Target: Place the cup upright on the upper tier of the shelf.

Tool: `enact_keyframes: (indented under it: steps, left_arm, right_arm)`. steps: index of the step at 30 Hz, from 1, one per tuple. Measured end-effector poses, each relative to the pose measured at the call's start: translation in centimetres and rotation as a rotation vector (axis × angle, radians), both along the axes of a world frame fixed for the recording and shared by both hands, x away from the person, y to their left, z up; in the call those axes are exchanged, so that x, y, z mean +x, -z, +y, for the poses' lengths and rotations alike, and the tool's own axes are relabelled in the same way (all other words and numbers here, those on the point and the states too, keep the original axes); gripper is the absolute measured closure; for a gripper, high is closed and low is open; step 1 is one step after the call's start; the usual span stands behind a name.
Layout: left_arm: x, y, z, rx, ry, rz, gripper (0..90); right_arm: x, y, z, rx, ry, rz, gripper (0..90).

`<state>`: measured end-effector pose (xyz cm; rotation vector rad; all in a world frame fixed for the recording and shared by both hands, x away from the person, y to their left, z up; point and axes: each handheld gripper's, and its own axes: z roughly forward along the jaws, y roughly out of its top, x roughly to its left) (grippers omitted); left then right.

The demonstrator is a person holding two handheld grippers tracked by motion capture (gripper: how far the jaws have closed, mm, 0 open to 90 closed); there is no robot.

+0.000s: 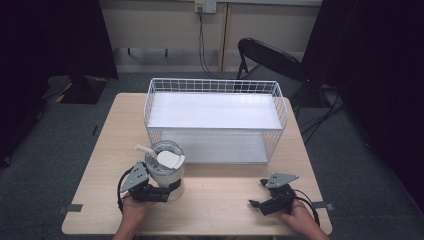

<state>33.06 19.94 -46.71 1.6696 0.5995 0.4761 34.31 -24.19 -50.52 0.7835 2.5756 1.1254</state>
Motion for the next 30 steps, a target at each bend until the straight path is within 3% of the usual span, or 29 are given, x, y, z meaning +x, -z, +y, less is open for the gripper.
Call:
enact_keyframes:
  steps: [7,17,19,21,24,30]
  left_arm:
    - [0.0,-0.6,-0.5,0.007,0.008,0.024,9.8]
    - [0.4,-2.5,-1.5,-0.024,0.009,0.068,9.8]
    - [0.5,-3.0,-1.6,0.002,0.003,0.063,9.9]
    - [0.6,-3.4,-1.8,-0.011,0.001,0.07,9.8]
    - [0.9,-4.1,-1.7,0.006,-0.005,0.076,9.9]
    - [1.5,-5.5,-1.6,-0.03,-0.017,0.076,10.0]
  right_arm:
    - [0.0,0.0,0.0,0.0,0.0,0.001,11.7]
    - [0.0,0.0,0.0,0.0,0.0,0.001,11.7]
    - [0.0,0.0,0.0,0.0,0.0,0.0,11.7]
    - [0.0,0.0,0.0,0.0,0.0,0.0,11.7]
    - [0.0,0.0,0.0,0.0,0.0,0.0,11.7]
    - [0.0,0.0,0.0,0.0,0.0,0.0,11.7]
